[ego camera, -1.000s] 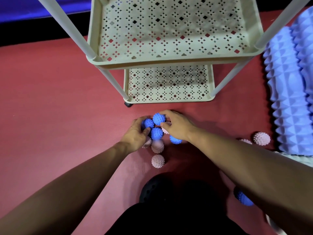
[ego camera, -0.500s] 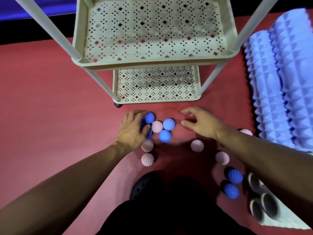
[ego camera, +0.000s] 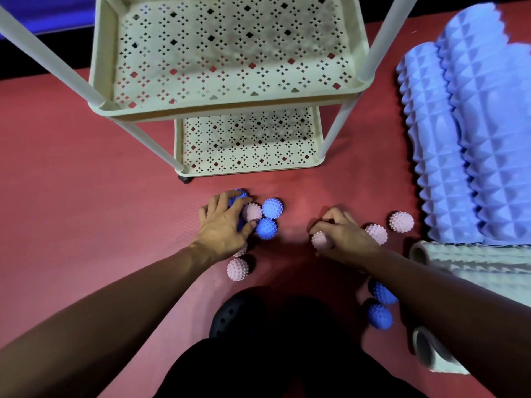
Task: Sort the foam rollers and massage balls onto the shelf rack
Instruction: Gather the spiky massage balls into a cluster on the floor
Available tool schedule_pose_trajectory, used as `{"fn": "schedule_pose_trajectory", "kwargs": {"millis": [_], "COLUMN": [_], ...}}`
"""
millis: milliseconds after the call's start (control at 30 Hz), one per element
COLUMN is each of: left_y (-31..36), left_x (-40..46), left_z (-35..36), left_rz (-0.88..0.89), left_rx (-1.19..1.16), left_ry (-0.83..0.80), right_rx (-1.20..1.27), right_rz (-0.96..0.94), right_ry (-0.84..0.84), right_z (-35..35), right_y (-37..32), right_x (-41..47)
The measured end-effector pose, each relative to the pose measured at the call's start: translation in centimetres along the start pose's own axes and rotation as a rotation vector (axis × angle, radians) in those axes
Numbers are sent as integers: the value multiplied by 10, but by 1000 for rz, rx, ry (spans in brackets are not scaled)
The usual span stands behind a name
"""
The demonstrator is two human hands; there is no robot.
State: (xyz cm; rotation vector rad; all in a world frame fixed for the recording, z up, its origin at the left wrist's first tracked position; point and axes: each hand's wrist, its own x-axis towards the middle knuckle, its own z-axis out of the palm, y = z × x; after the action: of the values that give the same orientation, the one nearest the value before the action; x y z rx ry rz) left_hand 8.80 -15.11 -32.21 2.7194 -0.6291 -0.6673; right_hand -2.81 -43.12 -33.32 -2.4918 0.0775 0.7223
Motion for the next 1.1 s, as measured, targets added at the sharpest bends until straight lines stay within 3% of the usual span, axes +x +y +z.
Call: {"fn": "schedule_pose_trajectory", "kwargs": {"millis": [233,433,567,667,800,933,1000,1100], "left_y": [-1,-23,-33,-33,-36,-38,-37,-33], "left_x": [-13,-23,-23,-26,-30,-32,-31,-28], "left_z": [-6,-7,-5,-4,-2,-1,-1,-2], "left_rz": [142,-29,-137,-141,-102,-73,-59,-45], "left_rx": [-22,-78,-178,-250,-236,-220,-213,-206], "left_ry": [94,117,-2,-69,-144,-154,-139,-119], "right_rx": [530,848,1118,1335,1451,1371,1097,593], "right_rz": [274,535,651,727,730,683,549,300], "right_ry": [18,-70,-48,-67,-75,-120,-140,-37], "right_z": [10,44,55,54,53,42,32,8], "right_y": [-37,-81,-106,-119,-122,-118,-110,-80], "right_x": [8,22,33,35,27,19,17,15]}}
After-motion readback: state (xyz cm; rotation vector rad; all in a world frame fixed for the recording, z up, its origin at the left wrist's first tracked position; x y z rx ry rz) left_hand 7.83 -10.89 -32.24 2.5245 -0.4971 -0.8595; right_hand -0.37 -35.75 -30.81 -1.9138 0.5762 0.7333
